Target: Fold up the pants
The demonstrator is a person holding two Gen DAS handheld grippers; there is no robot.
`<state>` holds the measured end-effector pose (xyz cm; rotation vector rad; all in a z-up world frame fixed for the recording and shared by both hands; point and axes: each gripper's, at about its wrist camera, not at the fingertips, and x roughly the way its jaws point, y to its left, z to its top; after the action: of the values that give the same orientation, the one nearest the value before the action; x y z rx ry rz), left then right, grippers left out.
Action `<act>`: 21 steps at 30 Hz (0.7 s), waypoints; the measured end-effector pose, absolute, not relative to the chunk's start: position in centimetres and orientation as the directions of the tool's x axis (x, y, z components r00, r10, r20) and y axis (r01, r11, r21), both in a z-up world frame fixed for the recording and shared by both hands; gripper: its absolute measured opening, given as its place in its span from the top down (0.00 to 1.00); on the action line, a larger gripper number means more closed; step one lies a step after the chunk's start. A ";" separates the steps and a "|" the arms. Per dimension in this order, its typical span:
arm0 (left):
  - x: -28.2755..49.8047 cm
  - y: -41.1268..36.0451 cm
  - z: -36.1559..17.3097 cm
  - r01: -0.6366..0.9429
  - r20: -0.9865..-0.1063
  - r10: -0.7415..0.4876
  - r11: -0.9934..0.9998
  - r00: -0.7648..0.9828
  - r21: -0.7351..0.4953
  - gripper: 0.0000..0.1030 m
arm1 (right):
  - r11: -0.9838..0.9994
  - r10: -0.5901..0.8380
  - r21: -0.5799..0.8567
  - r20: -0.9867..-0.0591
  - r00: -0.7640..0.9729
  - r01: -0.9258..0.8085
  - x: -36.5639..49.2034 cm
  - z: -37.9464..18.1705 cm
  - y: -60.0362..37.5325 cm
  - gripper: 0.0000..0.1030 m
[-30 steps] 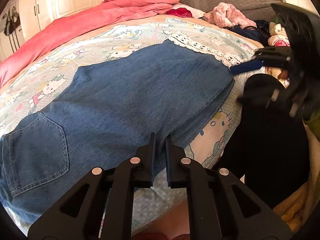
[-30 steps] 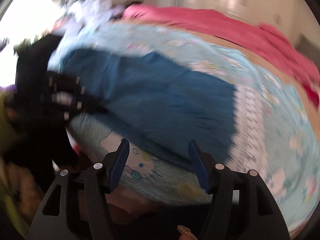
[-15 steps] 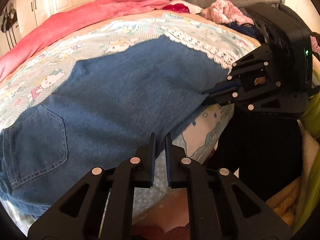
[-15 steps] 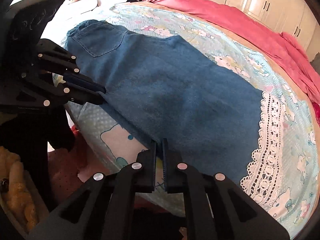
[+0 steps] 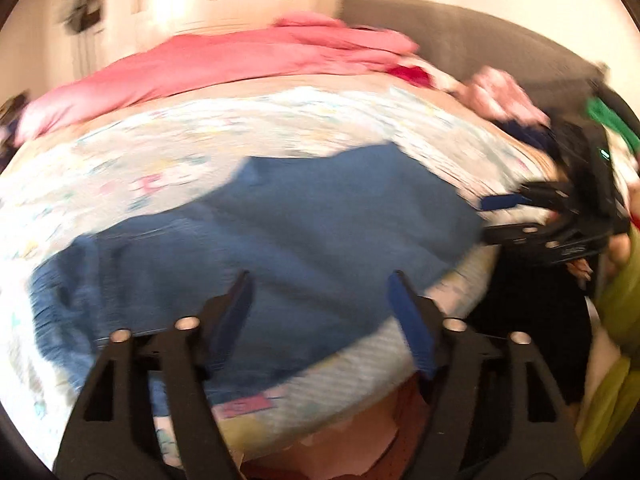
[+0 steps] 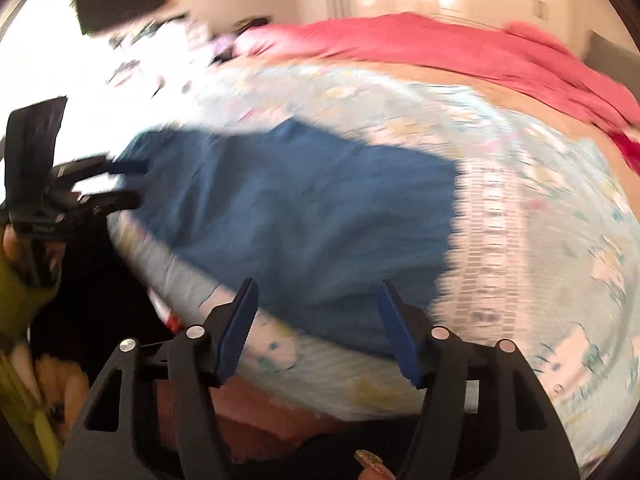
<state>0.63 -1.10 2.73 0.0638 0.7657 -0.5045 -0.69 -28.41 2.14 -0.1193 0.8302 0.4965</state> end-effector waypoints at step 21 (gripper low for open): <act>3.9 7.5 -0.3 0.028 -0.759 -0.230 0.963 0.609 -0.269 0.09 | 0.963 0.123 -0.021 -0.851 0.510 -0.268 3.1 -1.6 -31.2 0.27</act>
<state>3.89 7.55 -0.30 -0.2406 0.9056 -0.1503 3.10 -31.23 -1.64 -0.1568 1.0098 0.2368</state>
